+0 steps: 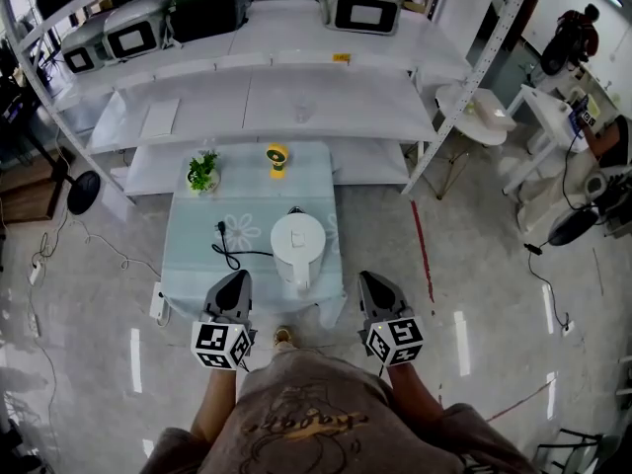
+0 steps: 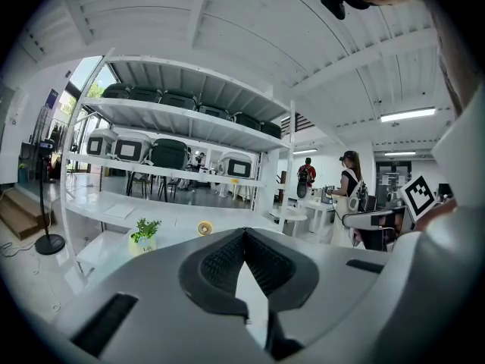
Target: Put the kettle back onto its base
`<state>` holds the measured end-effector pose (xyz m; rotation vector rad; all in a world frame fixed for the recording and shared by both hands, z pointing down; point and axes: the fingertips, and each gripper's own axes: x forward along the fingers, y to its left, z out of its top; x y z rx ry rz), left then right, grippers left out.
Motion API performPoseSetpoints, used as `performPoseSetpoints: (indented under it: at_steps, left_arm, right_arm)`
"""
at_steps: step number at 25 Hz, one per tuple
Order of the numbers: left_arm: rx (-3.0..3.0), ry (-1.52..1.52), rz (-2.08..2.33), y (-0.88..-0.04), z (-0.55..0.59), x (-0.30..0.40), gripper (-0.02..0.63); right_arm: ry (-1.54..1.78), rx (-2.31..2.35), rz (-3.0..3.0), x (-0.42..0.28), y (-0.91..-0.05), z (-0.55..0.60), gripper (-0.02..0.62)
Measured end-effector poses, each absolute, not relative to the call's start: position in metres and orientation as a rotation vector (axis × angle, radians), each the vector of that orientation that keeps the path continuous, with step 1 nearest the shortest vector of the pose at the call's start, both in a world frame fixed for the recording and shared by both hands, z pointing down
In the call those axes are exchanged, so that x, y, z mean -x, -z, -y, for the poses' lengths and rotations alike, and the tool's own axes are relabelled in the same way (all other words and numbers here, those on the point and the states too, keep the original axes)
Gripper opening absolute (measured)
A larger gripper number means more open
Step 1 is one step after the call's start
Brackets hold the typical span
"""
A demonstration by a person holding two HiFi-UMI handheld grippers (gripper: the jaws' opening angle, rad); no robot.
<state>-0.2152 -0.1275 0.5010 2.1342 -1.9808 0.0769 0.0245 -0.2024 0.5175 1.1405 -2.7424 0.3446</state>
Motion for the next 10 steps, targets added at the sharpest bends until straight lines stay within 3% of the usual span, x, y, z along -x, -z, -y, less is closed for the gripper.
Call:
performPoseSetpoints:
  at_steps: [10]
  left_arm:
    - [-2.109,-0.069,1.988,-0.5035,0.1317,0.2157,0.021]
  right_arm:
    - [-0.344,-1.129,2.745,-0.0222,-0.5184,0.2057,-0.002]
